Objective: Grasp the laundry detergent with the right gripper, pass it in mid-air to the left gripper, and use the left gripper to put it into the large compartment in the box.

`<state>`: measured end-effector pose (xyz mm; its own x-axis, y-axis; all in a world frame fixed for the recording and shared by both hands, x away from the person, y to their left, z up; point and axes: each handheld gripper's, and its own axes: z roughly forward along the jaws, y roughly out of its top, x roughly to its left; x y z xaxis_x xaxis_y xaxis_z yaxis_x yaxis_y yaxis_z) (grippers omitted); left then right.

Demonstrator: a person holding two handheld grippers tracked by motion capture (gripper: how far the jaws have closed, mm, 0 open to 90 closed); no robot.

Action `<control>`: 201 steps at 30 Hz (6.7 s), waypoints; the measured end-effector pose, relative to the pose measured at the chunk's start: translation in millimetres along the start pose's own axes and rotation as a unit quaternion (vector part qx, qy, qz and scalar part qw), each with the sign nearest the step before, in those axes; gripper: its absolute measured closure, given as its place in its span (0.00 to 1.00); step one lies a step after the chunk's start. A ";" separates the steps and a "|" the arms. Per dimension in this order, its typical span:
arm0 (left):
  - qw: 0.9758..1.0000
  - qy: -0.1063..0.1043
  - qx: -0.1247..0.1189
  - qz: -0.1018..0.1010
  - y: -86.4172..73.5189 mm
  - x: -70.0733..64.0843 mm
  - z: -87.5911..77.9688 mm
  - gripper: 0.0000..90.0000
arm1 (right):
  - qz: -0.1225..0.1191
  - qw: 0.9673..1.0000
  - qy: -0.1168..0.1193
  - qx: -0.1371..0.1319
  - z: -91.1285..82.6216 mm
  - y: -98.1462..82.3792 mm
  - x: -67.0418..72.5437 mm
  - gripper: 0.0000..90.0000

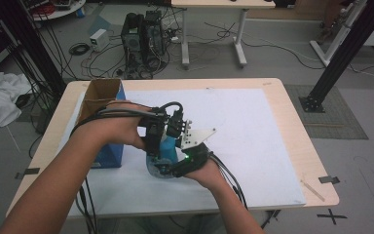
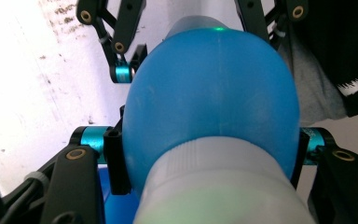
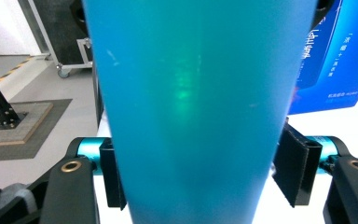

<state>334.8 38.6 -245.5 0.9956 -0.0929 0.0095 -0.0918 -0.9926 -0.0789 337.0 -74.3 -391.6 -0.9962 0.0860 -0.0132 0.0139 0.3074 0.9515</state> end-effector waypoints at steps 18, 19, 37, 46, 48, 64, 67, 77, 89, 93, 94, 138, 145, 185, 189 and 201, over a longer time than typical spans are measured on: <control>0.999 -0.005 -0.003 -0.034 -14.2 6.0 -12.2 0.42 | 0.018 0.999 0.007 0.029 -22.7 5.1 5.3 0.22; 0.999 -0.008 -0.008 -0.037 -15.9 7.7 -14.3 0.42 | 0.031 0.999 0.008 0.032 -25.9 6.1 6.5 0.19; 0.991 -0.004 -0.023 -0.131 -47.9 26.7 -69.8 0.42 | 0.034 0.994 -0.029 0.096 -80.4 10.7 -5.9 0.15; 0.982 -0.021 -0.037 -0.186 -67.8 36.5 -89.8 0.42 | 0.050 0.992 -0.028 0.109 -85.5 10.8 -7.7 0.15; 0.978 -0.019 -0.038 -0.202 -73.0 38.0 -93.6 0.42 | 0.051 0.992 -0.027 0.110 -84.4 10.7 -7.8 0.15; 0.953 -0.015 -0.043 -0.301 -121.9 42.8 -120.3 0.42 | 0.050 0.990 -0.019 0.129 -80.3 8.6 -10.9 0.15; 0.950 -0.017 -0.042 -0.310 -133.8 45.3 -124.1 0.42 | 0.049 0.990 -0.017 0.130 -80.2 8.5 -10.9 0.15; 0.925 -0.018 -0.043 -0.377 -167.6 50.9 -126.4 0.42 | 0.053 0.989 -0.016 0.134 -78.8 7.1 -11.0 0.15; 0.893 -0.015 -0.041 -0.448 -199.8 59.2 -121.7 0.42 | 0.055 0.989 -0.016 0.135 -76.4 5.2 -11.8 0.15; 0.882 -0.011 -0.040 -0.469 -206.0 62.2 -117.3 0.42 | 0.056 0.989 -0.017 0.137 -75.2 4.9 -12.3 0.15; 0.882 -0.011 -0.040 -0.469 -206.0 62.2 -117.3 0.42 | 0.056 0.989 -0.017 0.137 -75.2 4.9 -12.3 0.15; 0.817 -0.040 -0.007 -0.575 -210.2 84.1 3.3 0.42 | 0.050 0.989 -0.019 0.137 -73.7 6.2 -7.3 0.15; 0.820 -0.047 0.001 -0.570 -211.1 85.8 15.6 0.42 | 0.047 0.990 -0.021 0.131 -74.3 5.8 -7.2 0.15; 0.867 -0.053 0.023 -0.495 -204.9 91.4 54.8 0.42 | 0.054 0.989 -0.022 0.136 -72.4 2.2 -5.9 0.15; 0.875 -0.051 0.026 -0.480 -204.2 91.4 56.7 0.42 | 0.056 0.989 -0.020 0.137 -71.6 1.6 -6.2 0.15; 0.878 -0.050 0.023 -0.475 -205.1 91.9 59.0 0.42 | 0.057 0.989 -0.021 0.137 -69.6 1.4 -6.1 0.15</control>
<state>446.1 238.2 -287.2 0.6187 0.7856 0.0055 0.7800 -0.6135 -0.1233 337.1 -140.4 -368.8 -0.9825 0.1724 0.0702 0.1537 0.5385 0.8285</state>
